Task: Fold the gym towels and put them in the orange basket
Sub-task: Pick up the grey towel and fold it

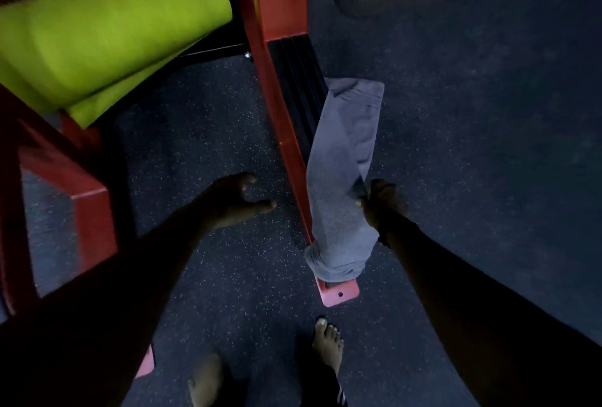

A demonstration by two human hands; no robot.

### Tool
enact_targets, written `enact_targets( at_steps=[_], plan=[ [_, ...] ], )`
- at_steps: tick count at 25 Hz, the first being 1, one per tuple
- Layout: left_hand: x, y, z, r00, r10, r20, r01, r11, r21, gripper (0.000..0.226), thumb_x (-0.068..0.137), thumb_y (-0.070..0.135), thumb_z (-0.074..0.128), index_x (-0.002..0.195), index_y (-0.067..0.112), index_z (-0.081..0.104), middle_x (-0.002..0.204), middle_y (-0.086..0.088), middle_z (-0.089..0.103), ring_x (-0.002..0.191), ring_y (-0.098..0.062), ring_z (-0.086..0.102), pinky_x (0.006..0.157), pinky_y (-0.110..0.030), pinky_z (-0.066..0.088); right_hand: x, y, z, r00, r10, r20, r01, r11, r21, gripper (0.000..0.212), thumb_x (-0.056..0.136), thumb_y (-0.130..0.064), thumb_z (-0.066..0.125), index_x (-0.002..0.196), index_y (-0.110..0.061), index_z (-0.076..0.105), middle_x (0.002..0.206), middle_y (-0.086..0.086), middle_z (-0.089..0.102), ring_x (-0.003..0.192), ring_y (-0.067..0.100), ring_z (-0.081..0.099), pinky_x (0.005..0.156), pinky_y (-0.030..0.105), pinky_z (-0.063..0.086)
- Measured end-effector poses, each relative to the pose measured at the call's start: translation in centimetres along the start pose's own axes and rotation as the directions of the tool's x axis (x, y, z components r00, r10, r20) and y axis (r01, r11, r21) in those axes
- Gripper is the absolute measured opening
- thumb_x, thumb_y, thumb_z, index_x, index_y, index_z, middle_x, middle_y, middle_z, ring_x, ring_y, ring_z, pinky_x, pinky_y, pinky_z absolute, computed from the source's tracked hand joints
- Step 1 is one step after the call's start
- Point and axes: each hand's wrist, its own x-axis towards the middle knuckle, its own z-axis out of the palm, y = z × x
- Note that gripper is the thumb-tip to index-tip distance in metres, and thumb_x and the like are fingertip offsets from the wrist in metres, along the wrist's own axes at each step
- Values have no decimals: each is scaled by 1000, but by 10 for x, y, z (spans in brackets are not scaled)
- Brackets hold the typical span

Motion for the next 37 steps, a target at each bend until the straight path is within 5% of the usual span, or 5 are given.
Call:
enact_targets(
  at_steps=[7,21,24,29,37],
  plan=[
    [-28,7,-19,999,32,-38,-32,999,-19,77,79,56,66,143,23,39,145,-5,45,129,-22,47,102,-35,43,-22,0,-26,958,-184,-218,209,973,98,16,97,-16,44,105,-17,58,111,20,58,102,39,59,83,43,49],
    [-269,161,-269,825,451,-340,-471,882,27,69,66,40,68,125,6,56,116,-3,59,112,-18,56,83,-13,36,-264,-129,-390,467,-750,-469,835,549,-47,19,84,12,43,88,-6,48,74,4,47,66,13,41,60,27,36],
    [-329,200,-318,784,520,-340,-512,850,120,75,69,24,85,133,8,50,115,9,53,111,-9,53,82,-8,31,-336,-156,-472,497,-699,-514,829,558,43,15,96,-2,44,99,-7,57,82,0,47,75,12,42,72,26,34],
    [-406,255,-383,694,613,-378,-628,772,100,78,63,41,87,132,19,58,125,3,61,113,-8,57,102,-27,45,-432,-176,-568,215,-688,-693,915,390,-103,18,102,-15,39,85,-8,37,69,-4,40,61,2,31,57,19,31],
    [-527,295,-455,510,746,-428,-783,609,129,16,84,12,72,74,23,68,70,10,64,55,11,53,61,-11,43,-555,-192,-641,82,-591,-803,924,346,-160,14,99,-16,43,89,-5,41,69,-1,46,59,4,36,55,14,34]
  ],
)
